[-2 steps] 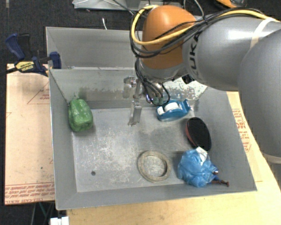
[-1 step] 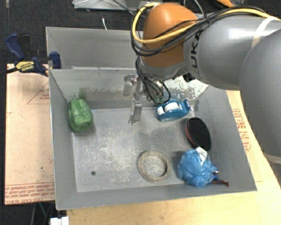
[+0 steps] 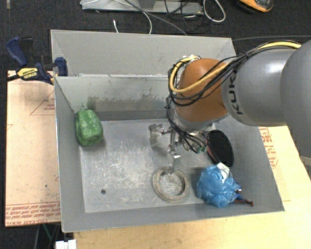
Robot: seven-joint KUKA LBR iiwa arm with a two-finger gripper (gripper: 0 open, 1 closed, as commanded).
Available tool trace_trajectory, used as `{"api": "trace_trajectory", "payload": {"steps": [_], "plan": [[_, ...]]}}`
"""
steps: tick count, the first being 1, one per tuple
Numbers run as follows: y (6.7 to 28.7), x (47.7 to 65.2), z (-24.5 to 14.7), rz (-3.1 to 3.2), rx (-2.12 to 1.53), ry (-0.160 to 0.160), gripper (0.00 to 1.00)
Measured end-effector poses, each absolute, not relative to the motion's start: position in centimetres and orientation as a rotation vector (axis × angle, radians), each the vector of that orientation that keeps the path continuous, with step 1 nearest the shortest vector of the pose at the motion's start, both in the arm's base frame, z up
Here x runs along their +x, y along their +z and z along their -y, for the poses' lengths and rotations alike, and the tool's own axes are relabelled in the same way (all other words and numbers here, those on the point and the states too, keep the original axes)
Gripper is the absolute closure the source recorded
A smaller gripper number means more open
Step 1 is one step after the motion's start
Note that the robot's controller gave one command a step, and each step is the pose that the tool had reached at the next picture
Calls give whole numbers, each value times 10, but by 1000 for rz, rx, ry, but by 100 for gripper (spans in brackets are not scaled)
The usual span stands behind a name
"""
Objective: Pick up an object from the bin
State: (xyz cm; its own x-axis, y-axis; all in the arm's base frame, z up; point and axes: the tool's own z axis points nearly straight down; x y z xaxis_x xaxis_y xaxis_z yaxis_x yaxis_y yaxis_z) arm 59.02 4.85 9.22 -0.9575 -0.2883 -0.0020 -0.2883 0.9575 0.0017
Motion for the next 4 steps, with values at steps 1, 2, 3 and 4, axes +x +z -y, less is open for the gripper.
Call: {"api": "trace_trajectory", "payload": {"steps": [1, 2, 3, 4], "plan": [[153, 575, -16, -2953, -1040, 1, 0], [98, 513, -27, -2779, -1483, 12, 0], [72, 518, -41, -2648, -1673, -3, 0], [70, 521, -22, -2640, -1695, 5, 100]]}}
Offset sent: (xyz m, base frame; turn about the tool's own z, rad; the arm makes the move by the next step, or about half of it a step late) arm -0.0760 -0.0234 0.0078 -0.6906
